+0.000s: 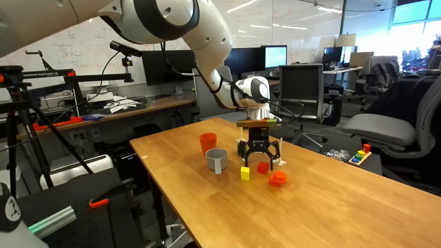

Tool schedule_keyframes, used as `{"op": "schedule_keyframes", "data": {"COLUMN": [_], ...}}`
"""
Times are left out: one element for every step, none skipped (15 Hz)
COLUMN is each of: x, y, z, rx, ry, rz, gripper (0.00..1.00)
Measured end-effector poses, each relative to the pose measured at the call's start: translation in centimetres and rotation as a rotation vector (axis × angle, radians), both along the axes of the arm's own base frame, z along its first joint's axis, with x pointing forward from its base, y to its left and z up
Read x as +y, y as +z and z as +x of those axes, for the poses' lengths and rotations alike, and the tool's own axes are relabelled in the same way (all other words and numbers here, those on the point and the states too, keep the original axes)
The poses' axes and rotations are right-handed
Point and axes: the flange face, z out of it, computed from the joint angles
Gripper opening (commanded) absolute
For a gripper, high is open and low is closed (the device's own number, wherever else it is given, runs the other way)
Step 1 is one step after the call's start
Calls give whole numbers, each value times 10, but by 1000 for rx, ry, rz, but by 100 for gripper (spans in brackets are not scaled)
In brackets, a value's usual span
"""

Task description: Put the orange, green and yellow building blocks in the grey pot

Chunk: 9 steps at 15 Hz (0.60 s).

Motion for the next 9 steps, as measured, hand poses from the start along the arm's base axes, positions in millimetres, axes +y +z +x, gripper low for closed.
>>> {"op": "schedule_keyframes", "data": {"x": [-2,-2,-2,-2,-2,-3,-4,-5,-5], "y": [-2,-3,-3,-1,2,4,5,7,8], "z": [-1,-1,-1,-1,0,1,2,2,2], "rx": [-4,-8,-15,-26,-38,-47,-56,-64,-70], "ry": [-1,1,2,3,2,2,1,2,2], "rz": [5,8,11,12,13,15,16,17,19], "gripper": [66,59,50,43,34,27,19,16,16]}}
